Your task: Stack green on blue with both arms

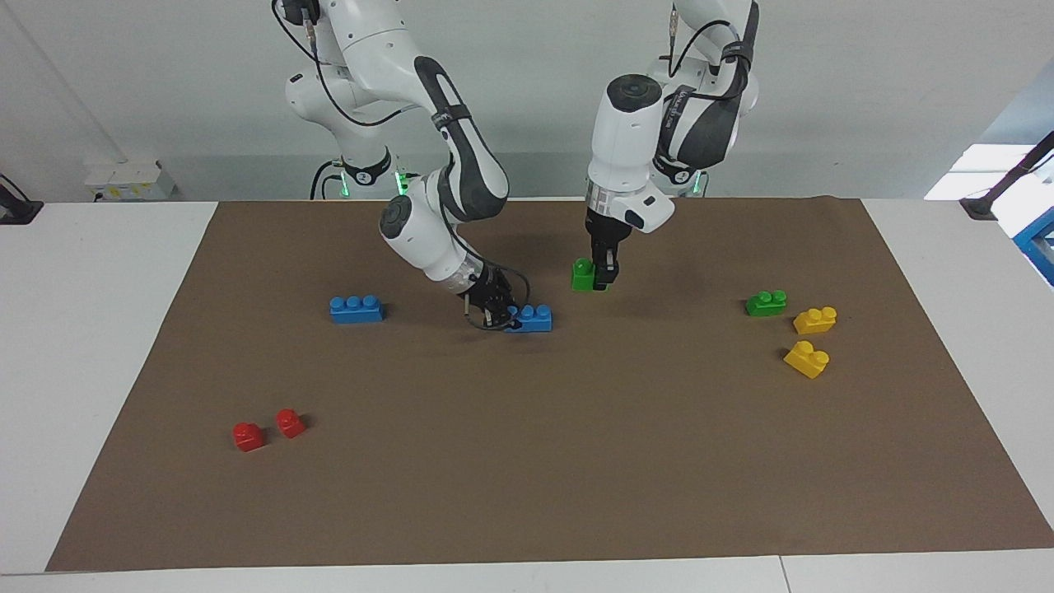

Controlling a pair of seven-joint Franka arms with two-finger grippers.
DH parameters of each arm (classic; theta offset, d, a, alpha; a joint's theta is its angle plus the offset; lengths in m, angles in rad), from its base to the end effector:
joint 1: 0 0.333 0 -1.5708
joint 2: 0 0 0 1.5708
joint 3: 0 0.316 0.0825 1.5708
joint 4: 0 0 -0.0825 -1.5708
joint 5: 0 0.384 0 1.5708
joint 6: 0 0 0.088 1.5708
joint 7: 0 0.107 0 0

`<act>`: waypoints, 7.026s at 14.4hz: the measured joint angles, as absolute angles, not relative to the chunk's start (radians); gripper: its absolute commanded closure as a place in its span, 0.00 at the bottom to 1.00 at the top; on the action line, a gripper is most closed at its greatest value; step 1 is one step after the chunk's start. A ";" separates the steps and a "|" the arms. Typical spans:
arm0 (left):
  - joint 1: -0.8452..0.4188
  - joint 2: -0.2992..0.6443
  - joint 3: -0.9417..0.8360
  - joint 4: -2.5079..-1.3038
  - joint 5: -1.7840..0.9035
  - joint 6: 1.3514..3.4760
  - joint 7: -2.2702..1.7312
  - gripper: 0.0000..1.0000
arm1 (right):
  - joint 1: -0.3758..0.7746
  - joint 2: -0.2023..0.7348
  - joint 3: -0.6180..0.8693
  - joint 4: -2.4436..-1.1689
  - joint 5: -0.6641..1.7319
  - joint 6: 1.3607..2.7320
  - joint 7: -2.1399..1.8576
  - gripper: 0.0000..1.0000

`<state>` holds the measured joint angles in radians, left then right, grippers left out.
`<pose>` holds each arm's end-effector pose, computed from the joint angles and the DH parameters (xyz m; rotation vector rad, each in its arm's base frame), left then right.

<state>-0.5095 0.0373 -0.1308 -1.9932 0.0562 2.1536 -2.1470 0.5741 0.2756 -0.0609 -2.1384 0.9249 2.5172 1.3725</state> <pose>0.4632 -0.3414 0.4541 2.2357 2.0395 0.0985 0.5071 0.2782 0.2834 -1.8753 1.9252 0.5348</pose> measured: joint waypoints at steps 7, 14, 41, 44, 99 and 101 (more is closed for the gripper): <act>-0.571 0.112 -0.130 -2.000 0.056 2.197 -2.269 1.00 | 0.574 0.275 -0.060 -2.139 0.925 2.519 1.373 1.00; -0.623 0.175 -0.130 -1.979 0.056 2.211 -2.390 1.00 | 0.574 0.275 -0.060 -2.139 0.925 2.519 1.373 1.00; -0.650 0.312 -0.115 -1.905 0.148 2.268 -2.417 1.00 | 0.575 0.275 -0.058 -2.142 0.925 2.532 1.373 1.00; -0.650 0.313 -0.117 -1.905 0.154 2.268 -2.415 0.00 | 0.575 0.275 -0.058 -2.142 0.925 2.532 1.373 1.00; 0.064 -0.053 -0.150 -1.641 0.003 1.599 -0.184 0.00 | 0.023 -0.044 -0.084 -1.570 0.048 1.530 0.154 0.00; 0.065 -0.049 -0.152 -1.641 0.003 1.599 -0.176 0.00 | 0.023 -0.044 -0.083 -1.571 0.044 1.529 0.154 0.00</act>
<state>0.0654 -0.0486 -0.1517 -1.6406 0.0033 1.5987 -0.1761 0.0226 -0.0444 -0.0835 -1.5711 0.0442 1.5290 0.1544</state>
